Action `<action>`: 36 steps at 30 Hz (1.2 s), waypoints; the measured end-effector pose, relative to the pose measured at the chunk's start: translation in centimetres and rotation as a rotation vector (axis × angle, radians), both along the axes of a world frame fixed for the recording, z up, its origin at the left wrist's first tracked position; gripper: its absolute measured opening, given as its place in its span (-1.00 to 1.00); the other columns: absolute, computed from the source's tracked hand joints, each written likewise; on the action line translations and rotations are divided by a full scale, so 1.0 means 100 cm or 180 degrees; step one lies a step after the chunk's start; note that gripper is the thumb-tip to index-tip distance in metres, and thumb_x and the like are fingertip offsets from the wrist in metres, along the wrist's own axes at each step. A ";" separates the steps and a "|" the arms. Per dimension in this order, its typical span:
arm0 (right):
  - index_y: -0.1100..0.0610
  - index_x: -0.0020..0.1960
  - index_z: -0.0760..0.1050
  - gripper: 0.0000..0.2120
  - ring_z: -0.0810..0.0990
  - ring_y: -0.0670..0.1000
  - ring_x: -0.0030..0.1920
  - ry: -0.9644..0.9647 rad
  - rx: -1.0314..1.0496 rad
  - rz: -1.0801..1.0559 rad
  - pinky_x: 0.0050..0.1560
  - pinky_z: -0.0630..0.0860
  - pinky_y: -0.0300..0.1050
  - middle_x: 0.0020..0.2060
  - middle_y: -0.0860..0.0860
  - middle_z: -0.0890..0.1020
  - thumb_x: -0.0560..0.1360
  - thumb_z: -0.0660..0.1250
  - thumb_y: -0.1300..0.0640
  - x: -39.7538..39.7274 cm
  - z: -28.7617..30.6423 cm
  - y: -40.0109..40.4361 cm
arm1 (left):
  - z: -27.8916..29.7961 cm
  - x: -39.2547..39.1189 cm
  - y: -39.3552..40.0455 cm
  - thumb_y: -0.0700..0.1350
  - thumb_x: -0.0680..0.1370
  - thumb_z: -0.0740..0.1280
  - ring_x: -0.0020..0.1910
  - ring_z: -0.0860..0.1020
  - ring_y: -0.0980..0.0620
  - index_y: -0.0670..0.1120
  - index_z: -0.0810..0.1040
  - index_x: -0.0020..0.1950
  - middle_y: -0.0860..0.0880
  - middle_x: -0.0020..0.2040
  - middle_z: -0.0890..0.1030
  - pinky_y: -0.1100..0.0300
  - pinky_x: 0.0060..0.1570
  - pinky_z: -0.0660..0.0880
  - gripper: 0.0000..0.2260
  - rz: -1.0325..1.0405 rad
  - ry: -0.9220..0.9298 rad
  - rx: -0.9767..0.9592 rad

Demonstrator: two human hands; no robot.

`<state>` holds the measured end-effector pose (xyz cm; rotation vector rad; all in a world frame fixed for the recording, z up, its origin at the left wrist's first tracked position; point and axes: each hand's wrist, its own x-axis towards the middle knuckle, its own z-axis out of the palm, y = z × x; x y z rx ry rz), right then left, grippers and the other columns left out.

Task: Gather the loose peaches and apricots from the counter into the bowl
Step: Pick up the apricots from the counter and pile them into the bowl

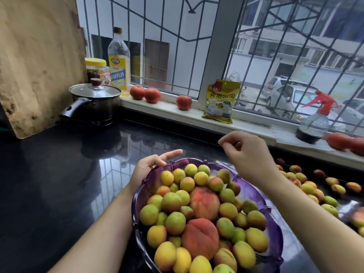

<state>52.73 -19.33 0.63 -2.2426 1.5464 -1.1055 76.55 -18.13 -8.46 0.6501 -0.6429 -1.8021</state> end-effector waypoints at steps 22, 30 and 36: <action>0.05 0.32 0.45 -0.70 0.51 0.20 0.27 0.3879 0.0423 -0.1321 0.42 0.29 0.14 0.22 0.13 0.45 0.59 0.27 0.09 -0.059 -0.075 -0.149 | -0.006 0.004 -0.002 -0.20 0.36 0.30 0.34 0.47 -0.37 -0.15 0.54 0.46 -0.42 0.44 0.46 -0.33 0.51 0.27 -0.37 -0.0251 0.0159 -0.0271; 0.08 0.31 0.44 -0.69 0.56 0.18 0.21 0.3855 0.0301 -0.1098 0.25 0.45 0.08 0.18 0.10 0.53 0.59 0.32 0.06 -0.060 -0.078 -0.146 | -0.007 0.006 -0.003 -0.19 0.21 0.51 0.33 0.50 -0.36 -0.13 0.54 0.47 -0.40 0.42 0.49 -0.31 0.49 0.32 -0.22 -0.0224 0.0073 -0.0396; 0.03 0.38 0.45 -0.67 0.57 0.21 0.12 0.2311 0.0231 -0.0961 0.09 0.47 0.00 0.23 0.13 0.48 0.62 0.28 0.12 -0.054 -0.060 -0.124 | -0.009 0.007 -0.005 -0.20 0.25 0.45 0.29 0.56 -0.35 -0.14 0.55 0.46 -0.39 0.40 0.51 -0.29 0.41 0.41 -0.27 -0.0222 0.0140 -0.0395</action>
